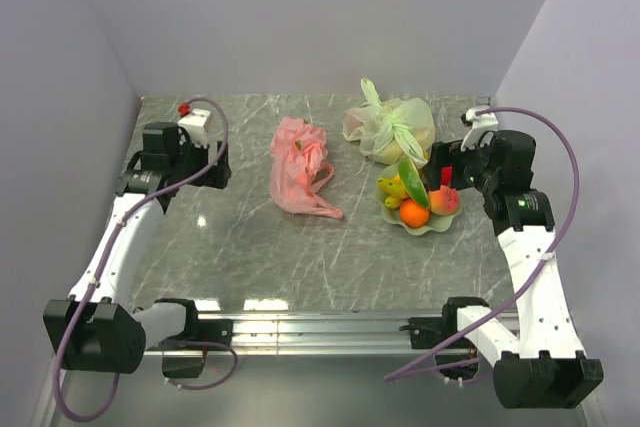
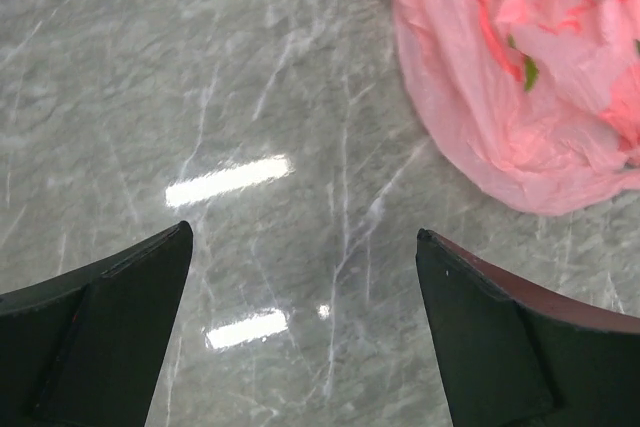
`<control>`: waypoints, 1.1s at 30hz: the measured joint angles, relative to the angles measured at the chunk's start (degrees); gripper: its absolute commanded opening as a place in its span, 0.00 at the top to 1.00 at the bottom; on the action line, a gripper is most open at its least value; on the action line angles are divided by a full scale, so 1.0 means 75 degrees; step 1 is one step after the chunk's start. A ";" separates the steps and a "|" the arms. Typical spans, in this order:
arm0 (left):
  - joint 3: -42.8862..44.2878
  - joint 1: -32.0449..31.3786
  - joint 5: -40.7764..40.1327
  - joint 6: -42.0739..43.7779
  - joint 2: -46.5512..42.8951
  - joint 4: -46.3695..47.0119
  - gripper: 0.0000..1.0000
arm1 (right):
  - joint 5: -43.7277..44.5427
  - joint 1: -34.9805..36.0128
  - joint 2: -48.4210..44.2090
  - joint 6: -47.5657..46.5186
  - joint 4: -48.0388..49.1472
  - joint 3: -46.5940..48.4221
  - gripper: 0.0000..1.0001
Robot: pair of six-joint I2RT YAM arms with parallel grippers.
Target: Place the fake fruits into the plastic bag and tie a complex knot
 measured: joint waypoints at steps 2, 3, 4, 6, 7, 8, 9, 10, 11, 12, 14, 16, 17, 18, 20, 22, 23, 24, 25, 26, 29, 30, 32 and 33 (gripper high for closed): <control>-0.0067 -0.0318 -0.0085 0.0289 -0.0003 0.0125 0.01 | -0.0102 0.0003 0.0017 0.0000 -0.0032 0.0000 0.00; -0.0114 -0.0495 -0.0079 0.0452 -0.0020 0.0192 0.01 | -0.0137 0.0015 0.0017 0.0000 -0.0029 0.0000 0.00; -0.0204 -0.0702 -0.0020 0.0711 -0.0076 0.0265 0.01 | -0.0184 0.0029 0.0023 0.0003 -0.0026 0.0000 0.00; -0.0493 -0.1070 0.0312 0.1294 -0.0306 0.0370 0.01 | -0.0274 0.0061 0.0076 0.0012 -0.0023 0.0003 0.00; -0.0629 -0.1218 0.0516 0.1594 -0.0428 0.0382 0.01 | -0.0318 0.0079 0.0125 0.0032 -0.0020 0.0006 0.00; -0.0822 -0.1396 0.0787 0.1976 -0.0624 0.0396 0.01 | -0.0370 0.0111 0.0187 0.0044 -0.0015 0.0009 0.00; -0.1017 -0.1606 0.1049 0.2396 -0.0833 0.0452 0.01 | -0.0411 0.0146 0.0239 0.0070 -0.0012 0.0012 0.00; -0.1192 -0.1778 0.1314 0.2821 -0.1005 0.0475 0.01 | -0.0460 0.0201 0.0318 0.0108 -0.0003 0.0012 0.00; -0.1384 -0.1982 0.1623 0.3311 -0.1204 0.0525 0.01 | -0.0516 0.0286 0.0408 0.0163 0.0020 0.0012 0.00; -0.1603 -0.2226 0.1929 0.3861 -0.1399 0.0600 0.01 | -0.0580 0.0367 0.0516 0.0213 0.0055 0.0012 0.00; -0.1909 -0.2637 0.2302 0.4768 -0.1606 0.0723 0.01 | -0.0699 0.0527 0.0766 0.0332 0.0125 0.0035 0.00; -0.2148 -0.3159 0.2486 0.5694 -0.1603 0.0903 0.02 | -0.0804 0.0670 0.1020 0.0446 0.0169 0.0076 0.00; -0.2244 -0.3392 0.2506 0.6044 -0.1539 0.1037 0.03 | -0.0848 0.0749 0.1166 0.0501 0.0181 0.0119 0.00; -0.2328 -0.3663 0.2512 0.6391 -0.1440 0.1169 0.03 | -0.0877 0.0807 0.1291 0.0545 0.0181 0.0169 0.00; -0.2480 -0.4121 0.2442 0.7050 -0.1096 0.1542 0.02 | -0.0959 0.0921 0.1577 0.0624 0.0187 0.0335 0.00; -0.2585 -0.4538 0.2232 0.7670 -0.0568 0.2014 0.03 | -0.1035 0.0973 0.1821 0.0653 0.0184 0.0525 0.00; -0.2594 -0.4686 0.2133 0.7938 -0.0289 0.2189 0.03 | -0.1072 0.0985 0.1923 0.0662 0.0178 0.0612 0.00; -0.2602 -0.4829 0.2014 0.8212 0.0035 0.2384 0.03 | -0.1107 0.0991 0.1990 0.0664 0.0163 0.0679 0.00; -0.2602 -0.4925 0.1935 0.8422 0.0315 0.2573 0.03 | -0.1151 0.1000 0.2046 0.0664 0.0160 0.0734 0.00; -0.2602 -0.5015 0.1848 0.8620 0.0632 0.2792 0.02 | -0.1192 0.1003 0.2072 0.0664 0.0152 0.0778 0.00; -0.2600 -0.5214 0.1483 0.9058 0.1457 0.3424 0.01 | -0.1262 0.1029 0.2084 0.0656 0.0137 0.0810 0.00; -0.2588 -0.5295 0.1309 0.9180 0.1731 0.3652 0.01 | -0.1268 0.1029 0.2084 0.0647 0.0125 0.0810 0.00; -0.2509 -0.5464 0.1029 0.9390 0.2226 0.3987 0.01 | -0.1271 0.1032 0.2095 0.0627 0.0099 0.0810 0.00; -0.2477 -0.5525 0.0909 0.9466 0.2433 0.4132 0.01 | -0.1271 0.1032 0.2098 0.0627 0.0093 0.0810 0.00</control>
